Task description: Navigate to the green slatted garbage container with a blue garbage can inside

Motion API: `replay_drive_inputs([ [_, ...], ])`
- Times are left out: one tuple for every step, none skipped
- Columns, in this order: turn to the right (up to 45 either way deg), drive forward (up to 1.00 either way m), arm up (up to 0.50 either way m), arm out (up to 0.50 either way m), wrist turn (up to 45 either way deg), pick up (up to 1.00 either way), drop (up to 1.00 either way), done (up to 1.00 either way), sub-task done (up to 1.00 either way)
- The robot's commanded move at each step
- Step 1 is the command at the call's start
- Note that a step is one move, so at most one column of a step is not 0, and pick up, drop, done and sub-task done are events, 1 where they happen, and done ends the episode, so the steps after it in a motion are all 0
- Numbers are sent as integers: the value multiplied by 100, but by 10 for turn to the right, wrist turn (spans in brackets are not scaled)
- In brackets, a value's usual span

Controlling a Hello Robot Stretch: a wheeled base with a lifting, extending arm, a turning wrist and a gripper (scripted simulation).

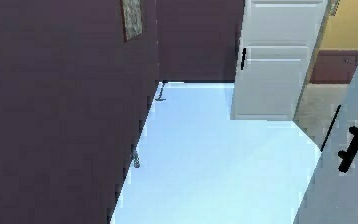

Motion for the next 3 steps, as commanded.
replay_drive_inputs([
  [210, 0, 0, 0, 0, 0, 0, 0, 0],
  [0, 100, 0, 0, 0, 0, 0, 0, 0],
  [30, 0, 0, 0, 0, 0, 0, 0, 0],
])
